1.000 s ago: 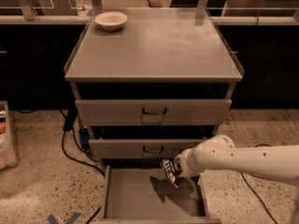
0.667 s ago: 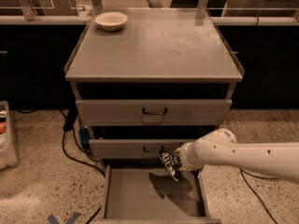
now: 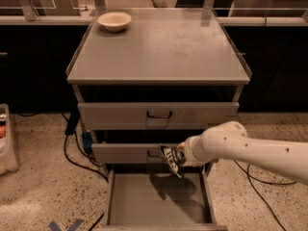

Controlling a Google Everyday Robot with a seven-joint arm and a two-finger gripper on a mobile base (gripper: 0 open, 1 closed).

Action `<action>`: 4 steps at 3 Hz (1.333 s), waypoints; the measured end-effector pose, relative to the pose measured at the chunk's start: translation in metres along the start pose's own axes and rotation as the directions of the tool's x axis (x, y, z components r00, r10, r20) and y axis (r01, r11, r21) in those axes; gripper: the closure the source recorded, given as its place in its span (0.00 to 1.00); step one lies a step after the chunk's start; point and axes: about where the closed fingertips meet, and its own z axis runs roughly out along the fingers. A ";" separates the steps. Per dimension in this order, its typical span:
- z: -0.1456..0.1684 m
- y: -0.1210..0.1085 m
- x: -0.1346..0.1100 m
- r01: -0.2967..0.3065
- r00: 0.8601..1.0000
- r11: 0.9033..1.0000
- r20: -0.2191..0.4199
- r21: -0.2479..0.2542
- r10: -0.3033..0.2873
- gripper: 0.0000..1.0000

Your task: Pick blue chip bag from bottom drawer and place on counter

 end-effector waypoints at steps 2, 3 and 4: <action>-0.112 -0.089 -0.054 0.116 0.980 0.983 0.144 0.145 -0.137 1.00; -0.112 -0.089 -0.054 0.116 0.980 0.983 0.144 0.145 -0.137 1.00; -0.130 -0.100 -0.061 0.137 0.976 0.975 0.148 0.173 -0.163 1.00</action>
Offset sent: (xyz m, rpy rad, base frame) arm 0.0402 0.0356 0.2426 0.2113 -0.2510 0.2153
